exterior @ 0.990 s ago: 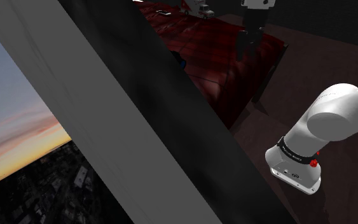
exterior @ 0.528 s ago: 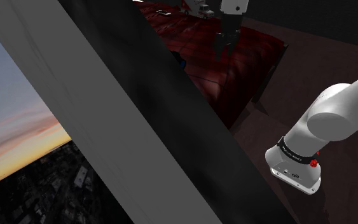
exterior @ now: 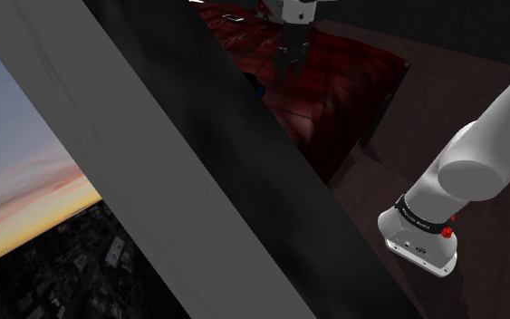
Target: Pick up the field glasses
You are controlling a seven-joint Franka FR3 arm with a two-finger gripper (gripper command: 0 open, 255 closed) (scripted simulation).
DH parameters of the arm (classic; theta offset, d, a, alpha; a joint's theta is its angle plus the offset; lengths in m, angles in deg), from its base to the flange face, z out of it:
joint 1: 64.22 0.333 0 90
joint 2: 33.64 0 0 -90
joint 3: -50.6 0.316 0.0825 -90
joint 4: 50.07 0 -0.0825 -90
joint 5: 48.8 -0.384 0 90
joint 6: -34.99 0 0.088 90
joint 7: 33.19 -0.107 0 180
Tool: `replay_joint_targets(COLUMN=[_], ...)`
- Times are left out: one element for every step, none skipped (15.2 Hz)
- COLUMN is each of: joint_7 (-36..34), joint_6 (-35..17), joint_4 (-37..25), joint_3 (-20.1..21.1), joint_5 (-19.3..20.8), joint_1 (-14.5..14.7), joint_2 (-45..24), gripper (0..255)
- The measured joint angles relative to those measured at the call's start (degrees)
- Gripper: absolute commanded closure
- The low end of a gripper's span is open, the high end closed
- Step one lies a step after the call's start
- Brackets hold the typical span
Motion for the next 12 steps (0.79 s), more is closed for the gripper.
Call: replay_joint_targets(joint_7=[-0.1,0.2,0.5,0.4,0.6,0.5,0.5,0.7,0.8,0.7,0.9,0.8], joint_6=[-0.2,-0.5,-0.6,-0.9,-1.2,-1.2,-0.9,-0.7,-0.5,0.1,0.8,1.9], joint_4=[-2.3,-4.5,-6.7,-8.4,-10.9,-13.3,-15.9,-18.2,-21.1,-24.6,-27.9,-32.2], joint_3=[0.2,0.1,0.1,0.2,0.2,0.3,0.4,0.4,0.4,0.5,0.5,0.6], joint_5=[0.1,0.2,0.3,0.4,0.5,0.7,0.8,0.9,1.1,1.2,1.3,1.5], joint_1=[0.2,0.1,0.0,0.2,0.2,0.4,0.4,0.4,0.5,0.7,0.7,0.9], joint_2=[-2.2,-4.5,-6.7,-8.5,-11.0,-13.2,-15.3,-17.2,-19.7,-22.3,-24.6,-27.6], gripper=[0,0,0,0,0,0,0,0,0,0,0,0])
